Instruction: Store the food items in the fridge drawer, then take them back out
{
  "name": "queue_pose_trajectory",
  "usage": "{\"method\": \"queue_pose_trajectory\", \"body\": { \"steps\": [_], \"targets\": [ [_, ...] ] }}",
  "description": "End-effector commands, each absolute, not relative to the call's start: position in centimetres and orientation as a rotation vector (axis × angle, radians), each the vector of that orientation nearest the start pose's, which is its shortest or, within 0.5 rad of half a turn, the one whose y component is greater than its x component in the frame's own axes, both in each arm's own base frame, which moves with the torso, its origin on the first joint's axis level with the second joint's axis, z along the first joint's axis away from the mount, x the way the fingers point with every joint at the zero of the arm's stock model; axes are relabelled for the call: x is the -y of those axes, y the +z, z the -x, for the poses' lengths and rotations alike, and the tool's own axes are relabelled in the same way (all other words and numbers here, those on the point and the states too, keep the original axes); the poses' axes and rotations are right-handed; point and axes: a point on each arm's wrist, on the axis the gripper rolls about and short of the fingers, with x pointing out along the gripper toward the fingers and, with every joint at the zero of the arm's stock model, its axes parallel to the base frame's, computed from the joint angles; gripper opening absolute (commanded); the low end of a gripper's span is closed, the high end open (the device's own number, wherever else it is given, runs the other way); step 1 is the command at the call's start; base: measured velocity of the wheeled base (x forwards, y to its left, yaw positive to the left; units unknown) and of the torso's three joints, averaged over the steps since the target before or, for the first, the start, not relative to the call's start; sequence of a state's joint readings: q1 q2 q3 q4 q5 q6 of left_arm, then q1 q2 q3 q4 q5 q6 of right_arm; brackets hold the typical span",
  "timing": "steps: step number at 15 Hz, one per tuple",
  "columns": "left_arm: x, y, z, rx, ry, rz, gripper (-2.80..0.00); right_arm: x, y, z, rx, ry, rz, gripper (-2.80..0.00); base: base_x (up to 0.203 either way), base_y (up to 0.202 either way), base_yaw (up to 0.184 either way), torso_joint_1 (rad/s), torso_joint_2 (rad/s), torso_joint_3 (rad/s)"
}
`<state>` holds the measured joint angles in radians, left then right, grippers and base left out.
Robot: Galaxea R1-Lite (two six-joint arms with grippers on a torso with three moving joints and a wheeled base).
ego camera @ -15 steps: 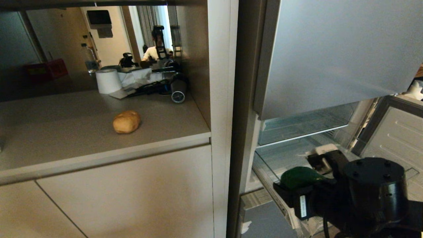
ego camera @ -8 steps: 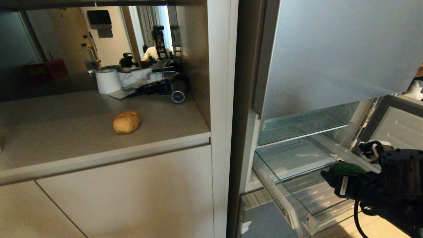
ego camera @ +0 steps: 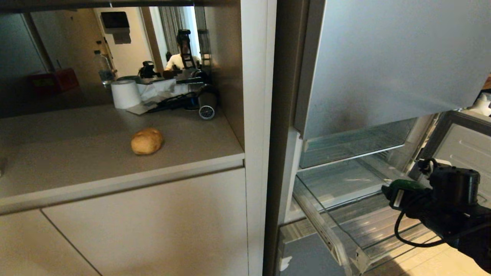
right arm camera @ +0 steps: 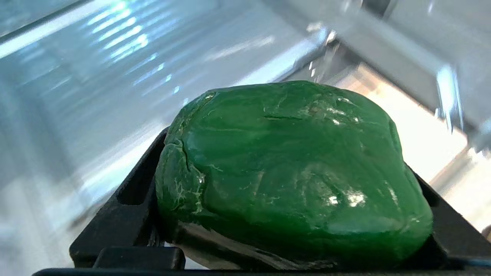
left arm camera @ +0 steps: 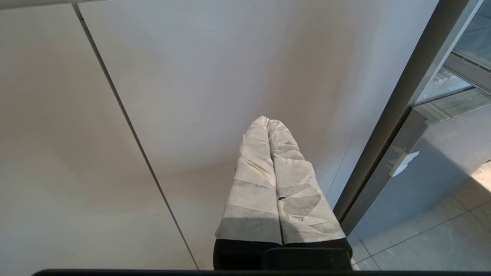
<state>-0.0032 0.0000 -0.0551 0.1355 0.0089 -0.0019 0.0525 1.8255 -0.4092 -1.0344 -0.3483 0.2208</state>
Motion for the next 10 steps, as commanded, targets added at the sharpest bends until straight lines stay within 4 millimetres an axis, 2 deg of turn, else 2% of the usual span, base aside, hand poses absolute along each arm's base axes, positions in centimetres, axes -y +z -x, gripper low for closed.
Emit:
{"method": "queue_pose_trajectory", "body": {
  "steps": [1, 5, 10],
  "targets": [
    [0.0, 7.7, 2.8, -0.081, 0.006, 0.002, -2.8, 0.0, 7.2, -29.0, -0.366, -0.354, -0.123, -2.8, 0.0, 0.0, 0.0, 0.0, 0.0, 0.0],
    [0.0, 7.7, 2.8, -0.081, 0.006, 0.002, -2.8, 0.3, 6.9, -30.5, -0.354, -0.361, -0.114, -2.8, 0.0, 0.0, 0.0, 0.0, 0.0, 0.0],
    [0.0, 7.7, 2.8, -0.081, 0.006, 0.001, -2.8, 0.4, 7.1, -31.4, -0.333, -0.352, -0.117, -2.8, 0.0, 0.0, 0.0, 0.0, 0.0, 0.0]
  ]
}}
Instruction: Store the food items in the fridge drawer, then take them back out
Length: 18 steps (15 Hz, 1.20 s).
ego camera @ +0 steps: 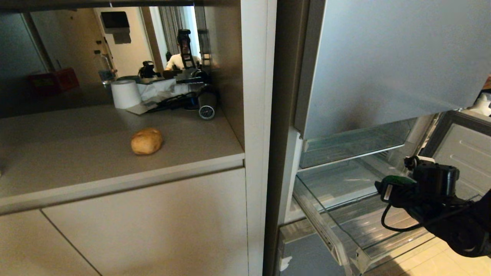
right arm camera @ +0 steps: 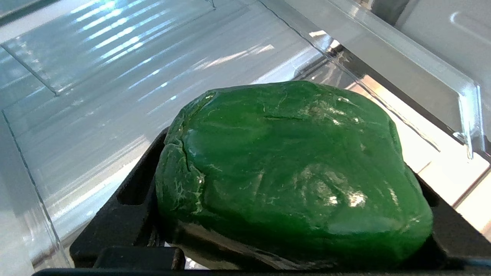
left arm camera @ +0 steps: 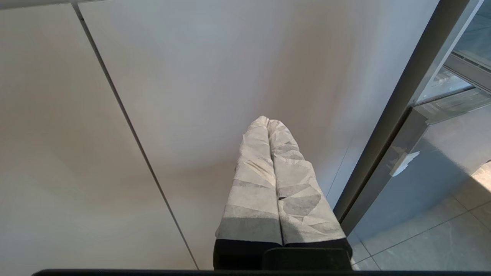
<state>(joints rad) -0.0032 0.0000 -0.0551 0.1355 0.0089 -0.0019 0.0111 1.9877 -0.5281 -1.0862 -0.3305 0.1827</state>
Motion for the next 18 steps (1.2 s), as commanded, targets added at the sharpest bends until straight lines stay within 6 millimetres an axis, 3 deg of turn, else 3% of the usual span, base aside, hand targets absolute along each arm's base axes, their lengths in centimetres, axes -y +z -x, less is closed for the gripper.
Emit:
{"method": "queue_pose_trajectory", "body": {
  "steps": [1, 3, 4, 14, 18],
  "targets": [
    [0.0, 7.7, 2.8, -0.081, 0.005, 0.001, -2.8, 0.6, 7.1, -31.7, -0.33, -0.357, -0.111, -2.8, 0.0, 0.0, 0.0, 0.0, 0.0, 0.0],
    [0.0, 7.7, 2.8, -0.081, 0.006, 0.003, -2.8, 1.1, 6.7, -32.1, -0.338, -0.368, -0.102, -2.8, 0.0, 0.0, 0.0, 0.0, 0.0, 0.0],
    [0.0, 7.7, 2.8, -0.081, 0.006, 0.003, -2.8, 1.2, 6.7, -32.2, -0.336, -0.37, -0.102, 0.0, 0.0, 0.0, 0.0, 0.0, 0.0, 0.0],
    [0.0, 7.7, 2.8, -0.081, 0.006, 0.003, -2.8, 1.3, 6.8, -32.9, -0.322, -0.373, -0.104, 0.0, 0.0, 0.0, 0.0, 0.0, 0.0, 0.0],
    [0.0, 7.7, 2.8, -0.081, 0.005, 0.002, -2.8, 0.4, 10.5, -30.4, -0.232, -0.327, -0.118, 0.0, 0.0, 0.0, 0.0, 0.0, 0.0, 0.0]
  ]
}}
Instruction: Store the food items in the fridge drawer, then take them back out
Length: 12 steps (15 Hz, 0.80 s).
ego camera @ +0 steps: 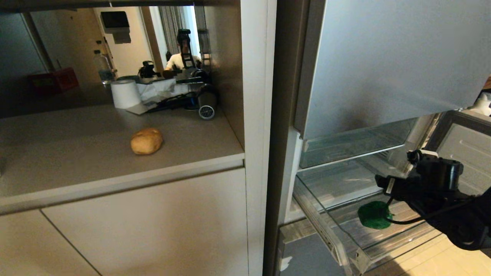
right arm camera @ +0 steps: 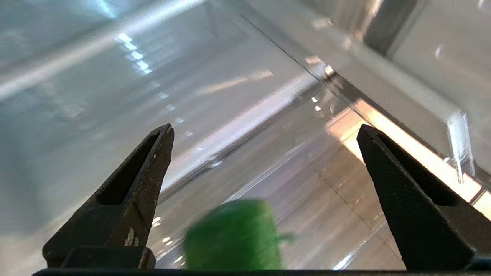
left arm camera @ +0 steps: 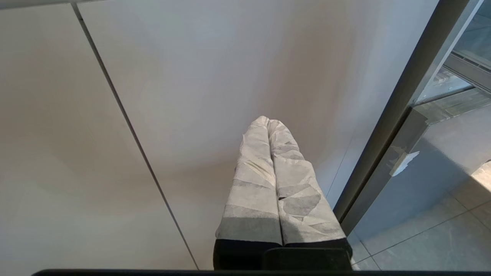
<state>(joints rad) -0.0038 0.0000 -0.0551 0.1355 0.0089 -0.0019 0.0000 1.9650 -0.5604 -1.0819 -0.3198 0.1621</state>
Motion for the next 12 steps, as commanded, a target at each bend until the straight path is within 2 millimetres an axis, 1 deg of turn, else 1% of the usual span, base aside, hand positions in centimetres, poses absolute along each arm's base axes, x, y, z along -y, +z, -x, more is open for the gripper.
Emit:
{"method": "queue_pose_trajectory", "body": {
  "steps": [1, 2, 3, 4, 6, 8, 9, 10, 12],
  "targets": [
    [0.0, 7.7, 2.8, -0.081, 0.006, 0.003, -2.8, -0.2, 12.1, -29.3, -0.199, -0.302, -0.121, 0.0, 0.0, 0.0, 0.0, 0.0, 0.0, 0.0],
    [0.0, 7.7, 2.8, -0.081, 0.005, 0.002, -2.8, -0.8, 13.7, -27.9, -0.168, -0.273, -0.125, 0.0, 0.0, 0.0, 0.0, 0.0, 0.0, 0.0],
    [0.0, 7.7, 2.8, -0.081, 0.006, 0.003, -2.8, -1.5, 15.1, -26.2, -0.148, -0.243, -0.127, -2.8, 0.0, 0.0, 0.0, 0.0, 0.0, 0.0],
    [0.0, 7.7, 2.8, -0.081, 0.006, 0.002, -2.8, -2.0, 16.1, -24.5, -0.136, -0.212, -0.129, -2.8, 0.0, 0.0, 0.0, 0.0, 0.0, 0.0],
    [0.0, 7.7, 2.8, -0.081, 0.006, 0.003, -2.8, -2.7, 17.1, -20.9, -0.133, -0.164, -0.13, -2.8, 0.0, 0.0, 0.0, 0.0, 0.0, 0.0],
    [0.0, 7.7, 2.8, -0.08, 0.006, 0.002, -2.8, -2.5, 16.9, -17.6, -0.146, -0.143, -0.131, -2.8, 0.0, 0.0, 0.0, 0.0, 0.0, 0.0],
    [0.0, 7.7, 2.8, -0.081, 0.006, 0.003, -2.8, -2.4, 15.9, -16.2, -0.179, -0.137, -0.124, -2.8, 0.0, 0.0, 0.0, 0.0, 0.0, 0.0],
    [0.0, 7.7, 2.8, -0.081, 0.006, 0.003, -2.8, -2.3, 15.4, -15.5, -0.201, -0.133, -0.116, -2.8, 0.0, 0.0, 0.0, 0.0, 0.0, 0.0],
    [0.0, 7.7, 2.8, -0.081, 0.005, 0.001, -2.8, -2.3, 15.2, -15.2, -0.204, -0.132, -0.121, -2.8, 0.0, 0.0, 0.0, 0.0, 0.0, 0.0]
  ]
}}
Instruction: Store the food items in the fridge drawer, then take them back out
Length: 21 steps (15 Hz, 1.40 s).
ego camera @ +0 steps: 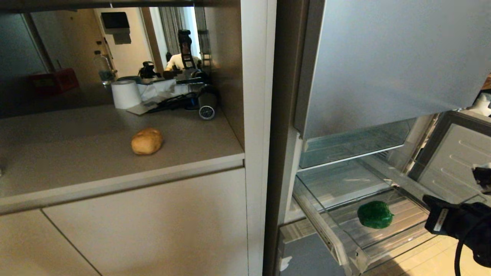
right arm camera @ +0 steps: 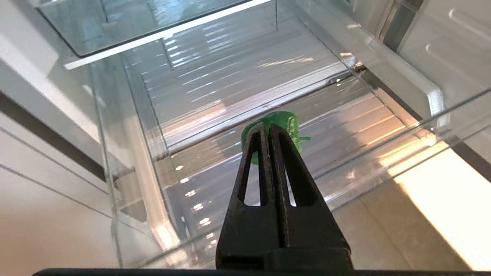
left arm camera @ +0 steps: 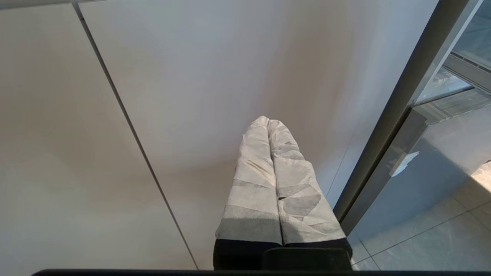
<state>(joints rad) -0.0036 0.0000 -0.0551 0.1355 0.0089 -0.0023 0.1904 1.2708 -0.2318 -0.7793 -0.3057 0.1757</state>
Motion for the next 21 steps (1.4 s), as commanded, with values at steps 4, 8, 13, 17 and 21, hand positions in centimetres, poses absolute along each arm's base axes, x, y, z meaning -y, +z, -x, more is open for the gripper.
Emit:
{"method": "queue_pose_trajectory", "body": {
  "steps": [4, 8, 13, 17, 21],
  "targets": [
    [0.0, 7.7, 2.8, -0.081, 0.006, 0.003, -2.8, -2.1, 15.1, -13.6, -0.185, -0.071, -0.13, -2.8, 0.0, 0.0, 0.0, 0.0, 0.0, 0.0],
    [0.0, 7.7, 2.8, -0.081, 0.005, 0.003, -2.8, -2.1, 14.5, -12.2, -0.189, 0.025, -0.136, -2.8, 0.0, 0.0, 0.0, 0.0, 0.0, 0.0],
    [0.0, 7.7, 2.8, -0.081, 0.005, 0.002, -2.8, -2.0, 14.0, -11.6, -0.2, 0.033, -0.106, -2.8, 0.0, -0.002, 0.013, 0.001, 0.0, 0.0],
    [0.0, 7.7, 2.8, -0.081, 0.005, 0.002, -2.8, -1.9, 13.4, -10.4, -0.204, 0.095, -0.072, -2.8, 0.001, -0.007, 0.164, 0.004, 0.0, 0.003],
    [0.0, 7.7, 2.8, -0.081, 0.006, 0.003, -2.8, -2.1, 12.2, -9.6, -0.238, 0.273, 0.082, -2.8, 0.0, -0.008, 0.157, 0.002, 0.0, 0.004]
  ]
}}
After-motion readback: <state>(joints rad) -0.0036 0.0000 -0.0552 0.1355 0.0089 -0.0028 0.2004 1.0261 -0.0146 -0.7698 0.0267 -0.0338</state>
